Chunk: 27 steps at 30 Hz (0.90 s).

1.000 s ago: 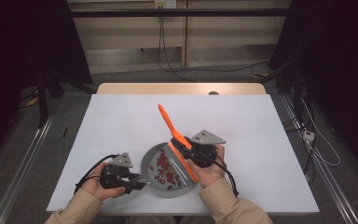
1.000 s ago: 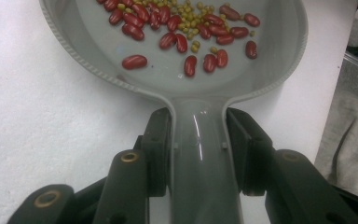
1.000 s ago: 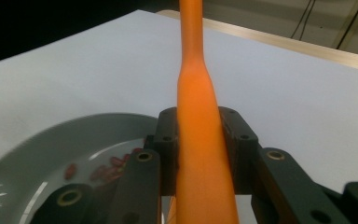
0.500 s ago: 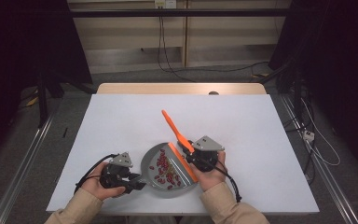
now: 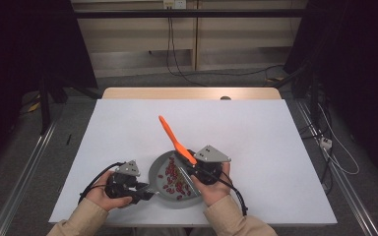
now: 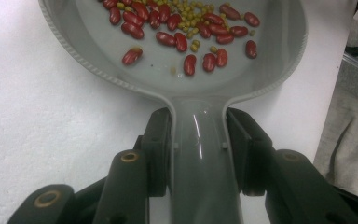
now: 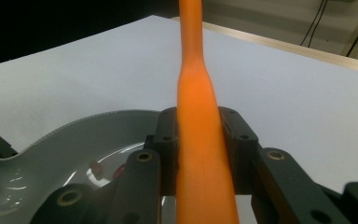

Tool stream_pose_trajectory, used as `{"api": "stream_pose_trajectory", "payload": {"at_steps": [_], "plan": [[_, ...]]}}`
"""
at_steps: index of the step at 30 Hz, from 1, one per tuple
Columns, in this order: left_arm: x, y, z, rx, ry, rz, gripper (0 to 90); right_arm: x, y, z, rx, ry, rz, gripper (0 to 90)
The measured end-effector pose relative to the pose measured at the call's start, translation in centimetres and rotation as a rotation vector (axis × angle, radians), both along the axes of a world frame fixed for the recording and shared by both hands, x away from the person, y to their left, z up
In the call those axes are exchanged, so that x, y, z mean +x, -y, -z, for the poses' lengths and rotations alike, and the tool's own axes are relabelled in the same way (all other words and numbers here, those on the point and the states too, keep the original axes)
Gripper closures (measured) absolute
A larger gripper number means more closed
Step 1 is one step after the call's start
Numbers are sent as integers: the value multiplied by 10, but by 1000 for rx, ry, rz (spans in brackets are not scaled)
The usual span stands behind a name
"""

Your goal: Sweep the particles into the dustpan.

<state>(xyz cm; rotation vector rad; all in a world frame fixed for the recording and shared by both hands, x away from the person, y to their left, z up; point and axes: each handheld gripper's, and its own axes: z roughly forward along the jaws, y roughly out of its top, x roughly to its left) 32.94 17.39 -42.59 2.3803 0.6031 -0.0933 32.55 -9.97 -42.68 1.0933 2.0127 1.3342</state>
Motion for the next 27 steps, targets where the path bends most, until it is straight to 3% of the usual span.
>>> {"api": "stream_pose_trajectory", "payload": {"at_steps": [6,9,11,13,14,17,19,21,27], "plan": [[-1,0,1,-10,0,-13,626,9,19,-1,-18,1,60,711],[-2,0,1,1,7,-19,626,12,25,3,-57,1,87,711],[-1,0,1,-7,3,-12,626,13,26,10,-84,-9,97,711],[-1,0,1,-12,-2,-18,626,11,23,14,-77,5,87,711],[-1,0,-1,2,3,-18,627,9,19,14,-90,7,77,710],[0,0,-1,3,-3,-16,627,4,9,14,-80,-5,46,708],[0,-1,-1,-9,-5,-15,626,0,6,12,-27,-15,34,709],[1,-2,-1,-6,-4,-17,626,-1,3,7,-11,0,10,711],[0,-5,-1,-15,-2,-26,622,3,9,-1,9,9,24,711]]}}
